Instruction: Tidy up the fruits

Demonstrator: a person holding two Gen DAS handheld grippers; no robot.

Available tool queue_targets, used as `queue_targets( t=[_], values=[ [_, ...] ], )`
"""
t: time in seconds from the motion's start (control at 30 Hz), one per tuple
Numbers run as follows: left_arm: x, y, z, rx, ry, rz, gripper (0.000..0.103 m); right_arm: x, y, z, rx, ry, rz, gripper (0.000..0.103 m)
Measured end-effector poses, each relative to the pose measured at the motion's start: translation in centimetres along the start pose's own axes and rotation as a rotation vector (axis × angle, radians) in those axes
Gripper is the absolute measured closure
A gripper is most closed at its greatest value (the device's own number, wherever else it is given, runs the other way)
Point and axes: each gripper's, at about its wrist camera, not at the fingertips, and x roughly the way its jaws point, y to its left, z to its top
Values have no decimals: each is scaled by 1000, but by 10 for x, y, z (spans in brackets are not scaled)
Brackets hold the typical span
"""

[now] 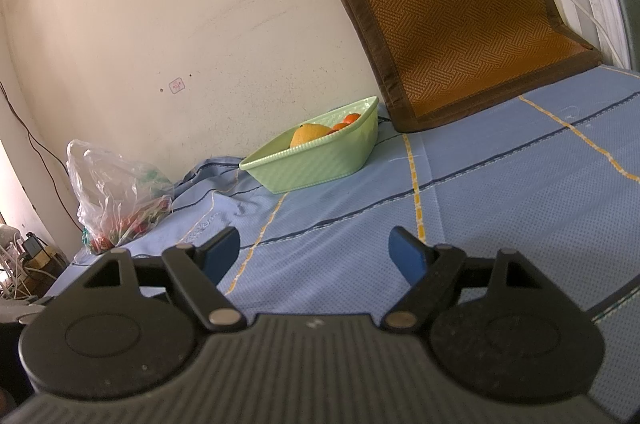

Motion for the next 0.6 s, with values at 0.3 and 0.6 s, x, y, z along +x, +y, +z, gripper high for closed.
queue_targets(
  t=[0.3, 0.6],
  values=[
    [-1, -1, 0, -3, 1, -7, 0, 0, 0, 0, 0, 0, 0, 19],
    [-5, -5, 2, 8, -24, -49, 0, 0, 0, 0, 0, -1, 0, 19]
  ],
)
